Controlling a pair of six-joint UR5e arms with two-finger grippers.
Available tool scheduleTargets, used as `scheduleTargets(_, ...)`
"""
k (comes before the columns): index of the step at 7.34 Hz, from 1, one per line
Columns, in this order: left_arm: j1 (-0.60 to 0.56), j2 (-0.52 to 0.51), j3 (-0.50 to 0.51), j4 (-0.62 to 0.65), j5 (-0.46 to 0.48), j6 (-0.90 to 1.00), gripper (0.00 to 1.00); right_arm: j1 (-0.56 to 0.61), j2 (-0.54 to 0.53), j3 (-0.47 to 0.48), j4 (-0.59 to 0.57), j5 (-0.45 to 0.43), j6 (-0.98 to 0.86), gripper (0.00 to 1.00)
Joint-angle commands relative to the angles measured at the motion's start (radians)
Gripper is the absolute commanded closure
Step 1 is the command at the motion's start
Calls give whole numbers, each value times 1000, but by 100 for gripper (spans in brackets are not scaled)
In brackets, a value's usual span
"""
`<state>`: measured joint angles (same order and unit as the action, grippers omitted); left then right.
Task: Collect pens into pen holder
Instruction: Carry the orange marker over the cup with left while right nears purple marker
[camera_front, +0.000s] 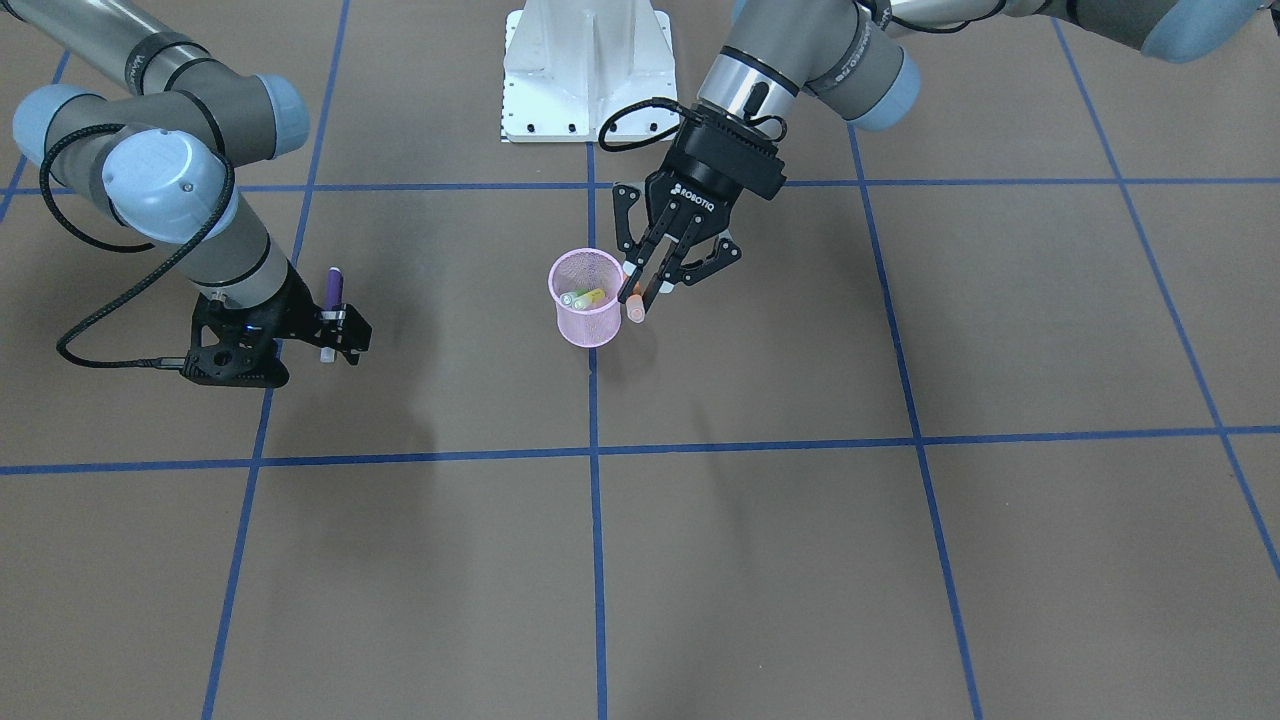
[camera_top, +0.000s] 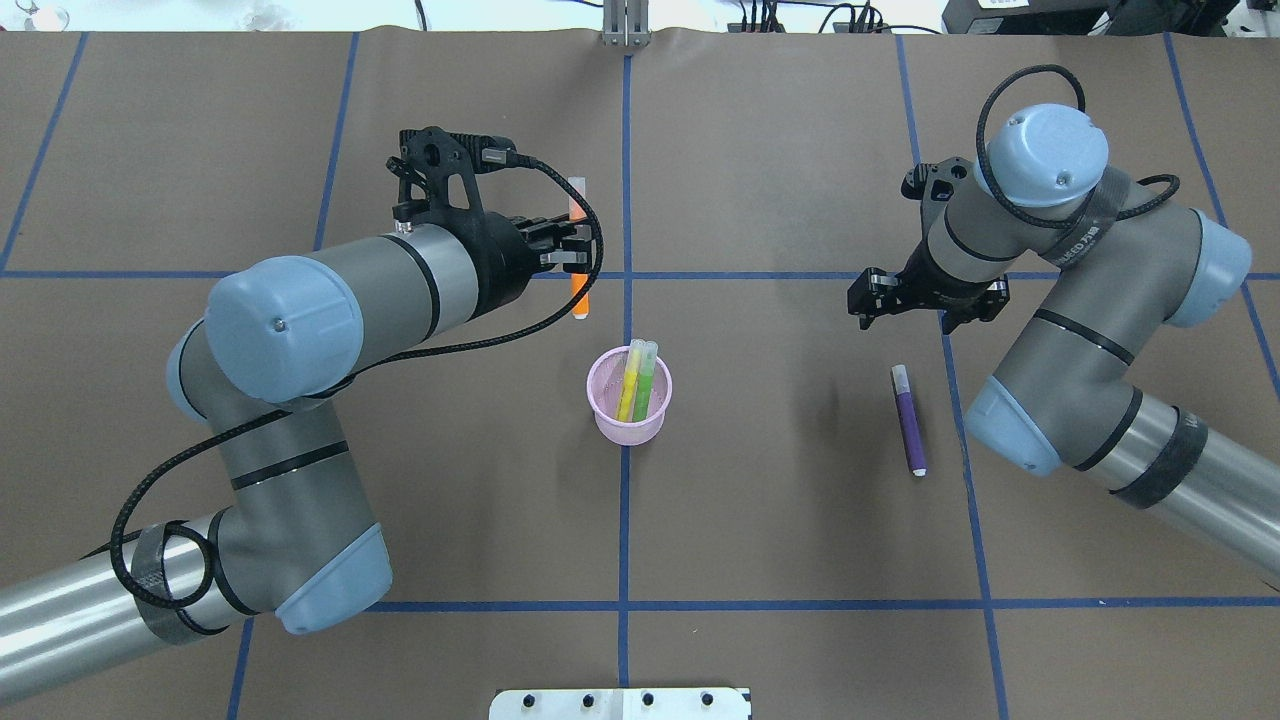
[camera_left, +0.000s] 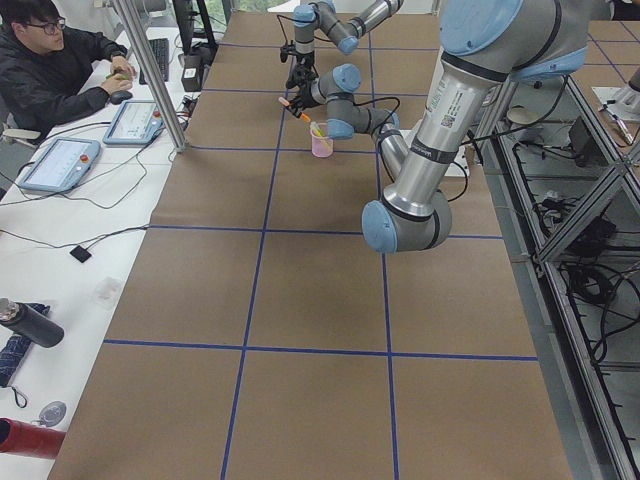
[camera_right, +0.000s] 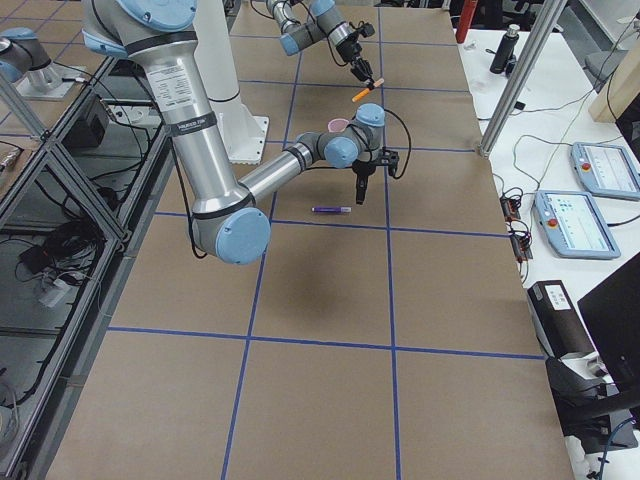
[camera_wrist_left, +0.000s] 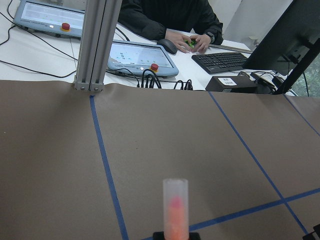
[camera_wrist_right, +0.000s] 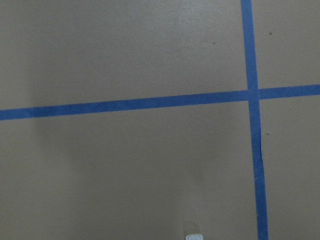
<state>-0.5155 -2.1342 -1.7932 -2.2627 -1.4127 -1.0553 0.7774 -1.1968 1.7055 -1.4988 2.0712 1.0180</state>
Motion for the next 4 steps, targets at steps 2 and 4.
scheduleTargets(2, 55, -3, 9, 2, 50, 0, 100, -39, -7, -20, -1, 6, -15, 1)
scheduleTargets(4, 114, -62, 93, 0, 136, 1, 100, -47, -14, -29, 0, 6, -32, 1)
